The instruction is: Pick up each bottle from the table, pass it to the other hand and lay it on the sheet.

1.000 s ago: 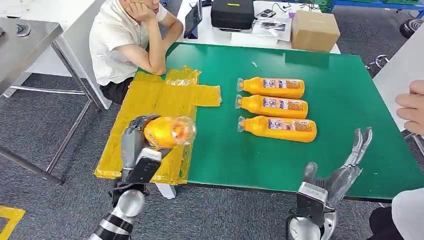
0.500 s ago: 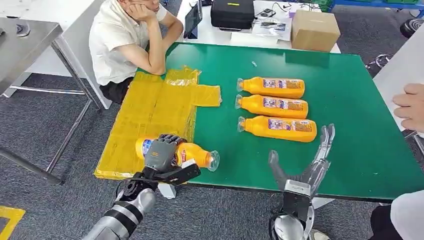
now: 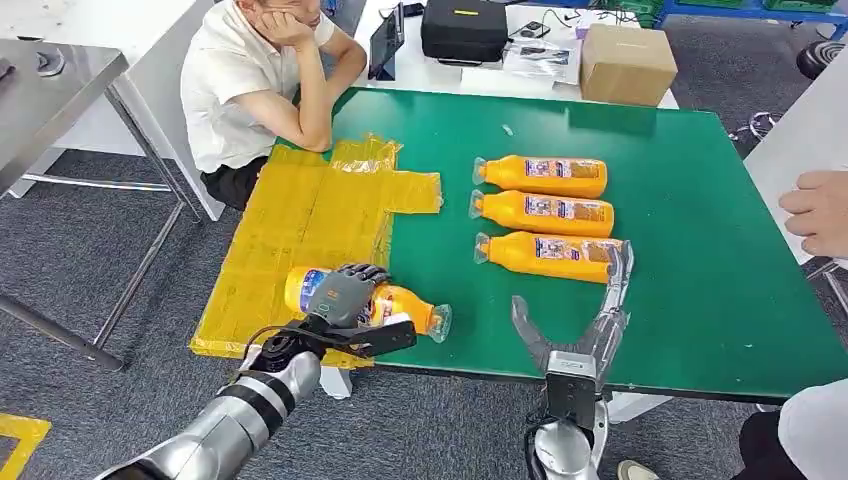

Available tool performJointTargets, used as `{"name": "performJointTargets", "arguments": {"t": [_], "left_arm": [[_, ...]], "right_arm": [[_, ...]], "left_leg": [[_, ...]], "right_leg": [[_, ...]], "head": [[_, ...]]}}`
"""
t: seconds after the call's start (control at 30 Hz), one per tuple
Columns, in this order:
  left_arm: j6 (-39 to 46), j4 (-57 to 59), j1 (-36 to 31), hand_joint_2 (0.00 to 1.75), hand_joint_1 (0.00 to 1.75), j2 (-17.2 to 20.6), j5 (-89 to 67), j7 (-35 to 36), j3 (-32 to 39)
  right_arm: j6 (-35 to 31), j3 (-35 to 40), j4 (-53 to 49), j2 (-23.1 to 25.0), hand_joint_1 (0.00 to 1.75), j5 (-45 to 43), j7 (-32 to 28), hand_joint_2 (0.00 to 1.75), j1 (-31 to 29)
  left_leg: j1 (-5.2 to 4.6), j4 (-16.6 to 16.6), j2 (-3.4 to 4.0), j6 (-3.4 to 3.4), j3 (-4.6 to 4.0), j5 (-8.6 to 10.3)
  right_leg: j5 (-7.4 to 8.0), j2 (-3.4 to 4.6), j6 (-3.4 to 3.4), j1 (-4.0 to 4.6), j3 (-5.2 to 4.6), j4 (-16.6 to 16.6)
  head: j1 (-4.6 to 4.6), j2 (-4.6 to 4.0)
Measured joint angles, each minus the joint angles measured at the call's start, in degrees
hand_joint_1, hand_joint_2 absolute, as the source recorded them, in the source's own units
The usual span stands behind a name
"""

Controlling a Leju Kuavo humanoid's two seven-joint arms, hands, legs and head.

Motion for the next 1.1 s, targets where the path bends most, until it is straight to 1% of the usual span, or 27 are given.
{"name": "performJointTargets", "arguments": {"t": [0.07, 0.13, 0.4, 0.77, 0.9, 1.0, 1.1], "left_arm": [[-1.50, 0.96, -0.79, 1.75, 0.07, -0.28, 0.76, 0.07, 0.00], [-3.65, 1.94, -1.25, 1.75, 0.00, -0.46, 1.16, 0.09, 0.00], [-8.85, 4.74, -3.68, 1.75, 0.00, -0.79, 1.64, 0.70, -0.04], [-9.64, 5.57, -4.50, 1.75, 0.00, -0.94, 2.23, 0.17, -0.61], [-9.15, 5.42, -4.29, 1.75, 0.00, -1.07, 3.67, -2.39, -0.66], [-8.37, 3.32, -2.91, 1.75, 0.00, -1.44, 4.15, -4.20, -0.90], [-8.24, -0.83, -1.35, 1.75, 0.00, -1.62, 4.11, -4.52, -2.42]], "right_arm": [[0.00, 0.00, 0.46, -0.06, 0.00, -0.22, 0.00, 1.75, -0.18], [0.00, 0.00, 0.85, -0.13, 0.00, -0.30, 0.00, 1.75, -0.33], [0.00, -0.15, 2.23, -0.48, 0.00, -1.03, 0.00, 1.75, -0.98], [0.00, -0.42, 2.75, -0.83, 0.00, -1.64, 0.00, 1.75, -1.06], [0.00, -0.39, 2.99, -0.87, 0.00, -1.60, 0.00, 1.75, -1.06], [0.00, -0.44, 3.04, -0.94, 0.00, -1.44, 0.00, 1.75, -1.03], [0.00, -0.48, 3.04, -1.03, 0.00, -1.18, -0.02, 1.75, -0.99]], "left_leg": [[0.00, 0.00, 0.00, 0.00, 0.00, 0.01], [0.00, 0.00, 0.02, 0.00, -0.01, 0.00], [0.00, 0.00, 0.02, 0.00, 0.00, 0.00], [0.00, 0.00, 0.01, -0.01, 0.05, 0.01], [0.00, 0.00, 0.01, -0.01, 0.05, 0.01], [-0.01, 0.00, 0.01, -0.01, -0.01, 0.01], [-0.01, 0.01, 0.03, -0.01, -0.10, 0.01]], "right_leg": [[0.00, 0.00, 0.00, 0.00, 0.00, 0.00], [0.00, 0.01, 0.00, 0.00, -0.01, 0.01], [0.00, 0.01, 0.00, 0.01, -0.03, 0.05], [0.00, 0.00, 0.00, 0.00, 0.01, 0.07], [0.00, 0.00, 0.00, 0.00, 0.00, 0.07], [0.00, 0.00, 0.00, 0.00, -0.06, 0.07], [0.00, 0.01, 0.00, -0.01, -0.14, 0.07]], "head": [[-0.02, 0.00], [0.00, 0.00], [-0.02, 0.00], [-0.02, 0.00], [-0.02, 0.00], [-0.02, 0.00], [-0.02, 0.00]]}}
